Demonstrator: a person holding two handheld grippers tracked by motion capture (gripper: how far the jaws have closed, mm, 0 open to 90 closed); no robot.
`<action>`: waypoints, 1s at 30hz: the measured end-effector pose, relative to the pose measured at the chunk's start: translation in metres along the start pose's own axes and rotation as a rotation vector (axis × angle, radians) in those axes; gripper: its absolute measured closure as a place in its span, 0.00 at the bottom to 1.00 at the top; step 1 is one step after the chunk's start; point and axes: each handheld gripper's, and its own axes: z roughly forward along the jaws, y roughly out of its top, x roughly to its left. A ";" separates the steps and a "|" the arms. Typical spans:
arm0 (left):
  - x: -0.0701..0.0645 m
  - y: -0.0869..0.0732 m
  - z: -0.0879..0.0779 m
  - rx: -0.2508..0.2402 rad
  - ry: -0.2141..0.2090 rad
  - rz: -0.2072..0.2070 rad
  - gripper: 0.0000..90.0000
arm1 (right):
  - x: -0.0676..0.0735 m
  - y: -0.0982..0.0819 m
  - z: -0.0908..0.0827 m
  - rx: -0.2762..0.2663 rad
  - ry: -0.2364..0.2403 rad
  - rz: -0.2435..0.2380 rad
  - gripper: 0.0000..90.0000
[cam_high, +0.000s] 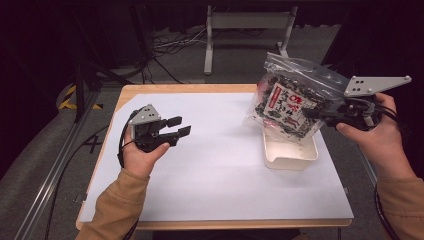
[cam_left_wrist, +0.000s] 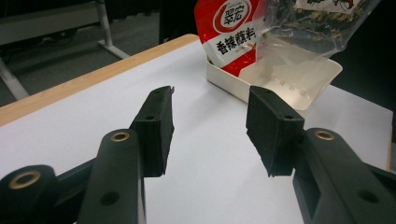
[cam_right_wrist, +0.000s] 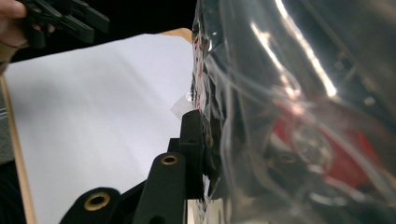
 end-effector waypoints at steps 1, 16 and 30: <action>0.001 0.000 0.000 0.000 0.004 0.001 0.58 | -0.001 -0.001 -0.001 0.008 -0.012 -0.001 0.83; 0.003 -0.002 -0.001 0.000 0.009 -0.006 0.56 | -0.019 -0.030 0.013 0.120 -0.091 0.061 0.83; 0.003 -0.003 -0.004 -0.003 0.021 -0.010 0.55 | -0.020 -0.043 0.032 0.198 -0.143 0.126 0.83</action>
